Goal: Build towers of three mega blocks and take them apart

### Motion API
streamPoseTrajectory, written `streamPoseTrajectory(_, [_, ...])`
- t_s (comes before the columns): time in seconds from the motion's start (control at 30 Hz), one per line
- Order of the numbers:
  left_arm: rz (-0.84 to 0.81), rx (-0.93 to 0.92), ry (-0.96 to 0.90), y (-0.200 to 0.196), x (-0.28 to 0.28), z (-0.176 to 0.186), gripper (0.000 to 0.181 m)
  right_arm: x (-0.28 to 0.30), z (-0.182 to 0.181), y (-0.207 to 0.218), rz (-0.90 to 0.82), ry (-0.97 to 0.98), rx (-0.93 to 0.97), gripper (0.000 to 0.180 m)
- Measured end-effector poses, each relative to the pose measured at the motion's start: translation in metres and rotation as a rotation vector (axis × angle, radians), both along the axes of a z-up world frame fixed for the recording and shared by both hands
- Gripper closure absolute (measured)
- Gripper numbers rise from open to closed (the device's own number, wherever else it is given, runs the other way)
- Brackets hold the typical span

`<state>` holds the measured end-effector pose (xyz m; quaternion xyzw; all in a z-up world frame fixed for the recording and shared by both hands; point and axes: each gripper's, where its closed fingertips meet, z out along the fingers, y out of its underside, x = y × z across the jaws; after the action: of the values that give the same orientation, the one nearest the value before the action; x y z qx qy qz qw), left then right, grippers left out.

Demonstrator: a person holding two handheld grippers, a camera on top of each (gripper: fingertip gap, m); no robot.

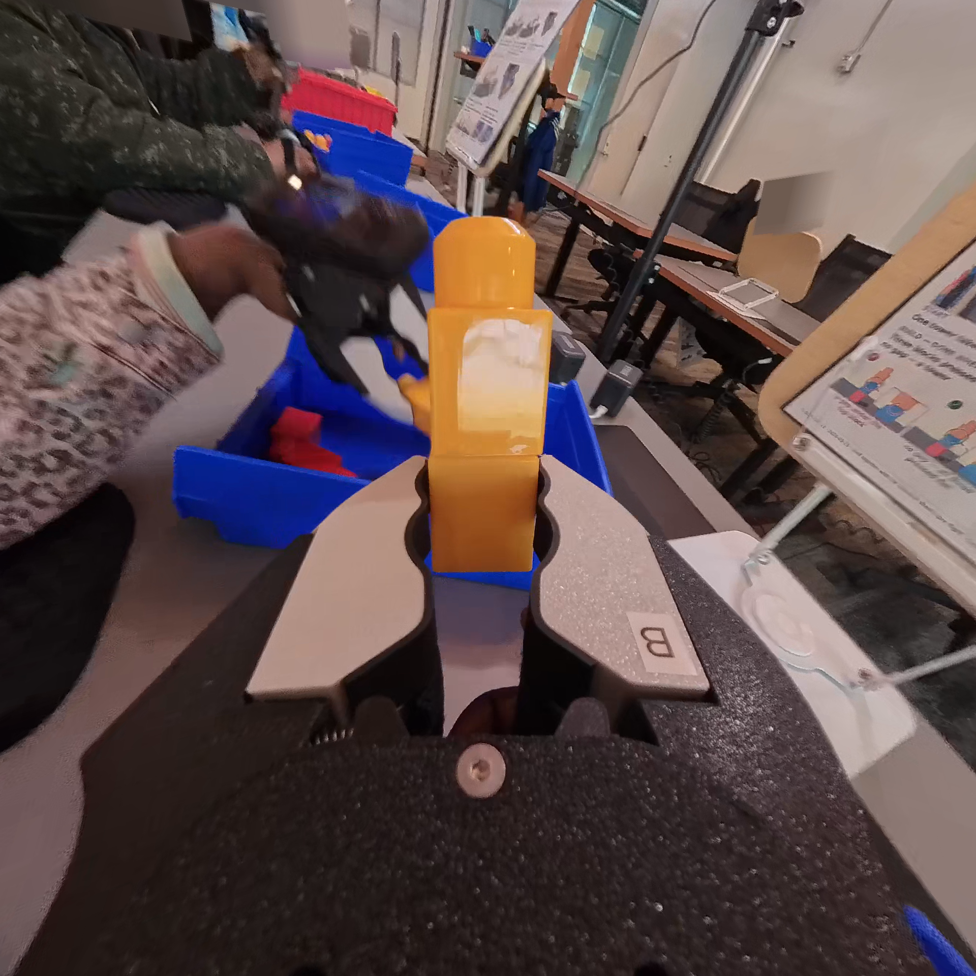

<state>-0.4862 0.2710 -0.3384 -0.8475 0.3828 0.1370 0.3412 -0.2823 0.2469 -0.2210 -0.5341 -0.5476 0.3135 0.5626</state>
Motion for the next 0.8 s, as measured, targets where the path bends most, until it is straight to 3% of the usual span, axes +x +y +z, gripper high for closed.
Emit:
streamPoseTrajectory(0.07, [-0.084, 0.308, -0.098, 0.01, 0.022, 0.064, 0.141, 0.006, 0.003, 0.007, -0.081, -0.057, 0.141, 0.144])
streamPoseTrajectory(0.17, [-0.17, 0.878, -0.194, 0.008, 0.052, 0.168, 0.142, 0.02, 0.027, 0.02, -0.298, -0.138, 0.526, 0.144])
streamPoseTrajectory(0.23, [-0.217, 1.063, -0.154, -0.001, 0.073, 0.2, 0.142, 0.031, 0.048, 0.021, -0.435, -0.2, 0.785, 0.145])
streamPoseTrajectory(0.33, [-0.236, 1.101, 0.23, 0.002, 0.096, 0.2, 0.142, 0.042, 0.072, 0.015, -0.571, -0.296, 1.061, 0.145])
streamPoseTrajectory(0.43, [-0.255, 1.123, 0.519, 0.005, 0.117, 0.203, 0.142, 0.052, 0.075, 0.021, -0.662, -0.43, 1.146, 0.144])
streamPoseTrajectory(0.6, [-0.386, 1.13, 0.647, 0.003, 0.161, 0.198, 0.142, 0.061, 0.067, 0.039, -0.742, -0.516, 1.173, 0.144])
streamPoseTrajectory(0.8, [-0.493, 1.102, 0.567, -0.002, 0.179, 0.19, 0.142, 0.064, 0.057, 0.048, -0.717, -0.498, 1.124, 0.144])
